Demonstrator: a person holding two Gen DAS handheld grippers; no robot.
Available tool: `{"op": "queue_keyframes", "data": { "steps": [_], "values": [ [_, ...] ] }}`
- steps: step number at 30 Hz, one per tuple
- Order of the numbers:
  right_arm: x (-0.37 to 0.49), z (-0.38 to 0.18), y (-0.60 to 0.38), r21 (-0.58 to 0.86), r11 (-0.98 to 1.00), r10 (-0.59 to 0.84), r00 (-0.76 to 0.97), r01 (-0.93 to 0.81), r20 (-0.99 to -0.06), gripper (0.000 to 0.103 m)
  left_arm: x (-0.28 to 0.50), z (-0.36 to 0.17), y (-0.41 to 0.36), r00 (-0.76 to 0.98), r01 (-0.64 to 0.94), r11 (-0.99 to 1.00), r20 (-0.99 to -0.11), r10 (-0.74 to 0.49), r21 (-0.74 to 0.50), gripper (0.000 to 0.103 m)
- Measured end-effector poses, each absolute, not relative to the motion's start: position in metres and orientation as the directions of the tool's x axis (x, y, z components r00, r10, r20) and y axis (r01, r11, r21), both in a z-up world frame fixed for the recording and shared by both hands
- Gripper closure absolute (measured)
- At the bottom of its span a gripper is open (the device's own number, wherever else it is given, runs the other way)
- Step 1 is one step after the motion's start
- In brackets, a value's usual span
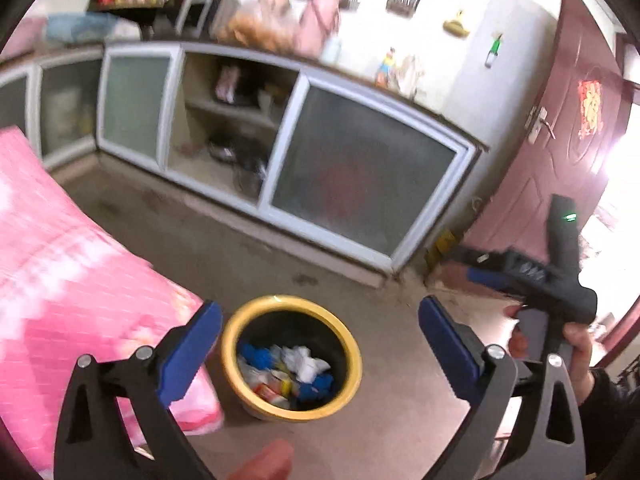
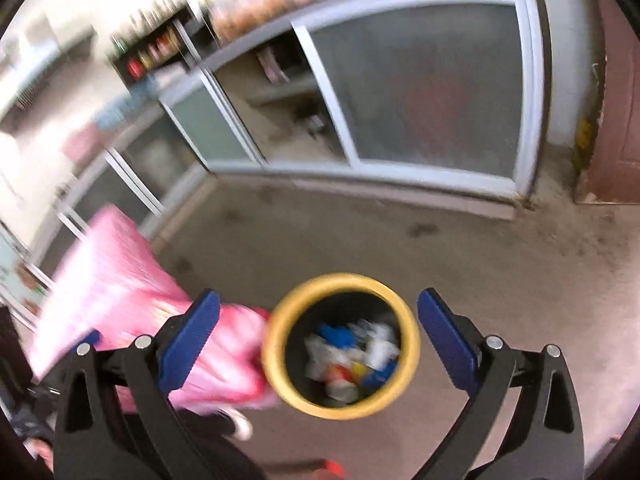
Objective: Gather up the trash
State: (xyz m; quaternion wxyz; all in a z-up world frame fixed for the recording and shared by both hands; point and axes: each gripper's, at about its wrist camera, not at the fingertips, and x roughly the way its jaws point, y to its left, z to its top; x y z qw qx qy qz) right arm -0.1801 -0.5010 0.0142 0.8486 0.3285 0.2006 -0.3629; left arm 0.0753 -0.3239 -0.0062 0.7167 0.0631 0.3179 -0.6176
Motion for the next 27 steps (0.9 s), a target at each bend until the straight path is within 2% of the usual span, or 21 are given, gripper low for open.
{"op": "queue_keyframes", "data": {
  "steps": [4, 5, 7, 9, 13, 14, 17, 19, 22, 27],
  "values": [
    [-0.187, 0.058, -0.462, 0.41, 0.579, -0.559, 0.71, 0.704, -0.428, 0.008, 0.076, 0.02, -0.283, 0.062, 0.923, 0.226, -0.458, -0.887, -0.313, 0.008],
    [-0.187, 0.067, -0.453, 0.39, 0.578, -0.58, 0.697, 0.717, -0.422, 0.008, 0.076, 0.025, -0.275, 0.061, 0.923, 0.221, -0.446, -0.893, -0.316, 0.008],
    [-0.178, 0.084, -0.432, 0.277, 0.54, -0.645, 0.602, 0.795, -0.471, 0.008, 0.071, 0.036, -0.254, 0.075, 0.93, 0.214, -0.415, -0.907, -0.299, 0.008],
    [-0.176, 0.093, -0.411, 0.217, 0.564, -0.684, 0.598, 0.797, -0.417, 0.008, 0.062, 0.045, -0.234, 0.115, 0.936, 0.233, -0.397, -0.911, -0.262, 0.008],
    [-0.174, 0.108, -0.352, 0.075, 0.563, -0.796, 0.565, 0.823, -0.217, 0.008, 0.045, 0.056, -0.199, 0.217, 0.932, 0.297, -0.336, -0.917, -0.209, 0.008],
    [-0.174, 0.113, -0.334, 0.043, 0.53, -0.836, 0.53, 0.847, -0.142, 0.008, 0.041, 0.058, -0.191, 0.267, 0.919, 0.34, -0.319, -0.909, -0.2, 0.008],
    [-0.177, 0.119, -0.301, 0.028, 0.488, -0.873, 0.487, 0.873, 0.022, 0.008, 0.029, 0.064, -0.168, 0.394, 0.884, 0.441, -0.259, -0.882, -0.155, 0.008],
    [-0.179, 0.122, -0.291, 0.044, 0.502, -0.865, 0.5, 0.864, 0.049, 0.008, 0.022, 0.068, -0.158, 0.466, 0.862, 0.498, -0.236, -0.853, -0.098, 0.008],
    [-0.184, 0.117, -0.283, 0.082, 0.499, -0.867, 0.498, 0.863, 0.036, 0.008, 0.011, 0.068, -0.151, 0.566, 0.81, 0.586, -0.231, -0.792, -0.022, 0.008],
    [-0.185, 0.091, -0.277, 0.1, 0.44, -0.891, 0.448, 0.892, -0.073, 0.008, 0.006, 0.061, -0.149, 0.605, 0.771, 0.636, -0.26, -0.752, -0.044, 0.008]
  ]
}}
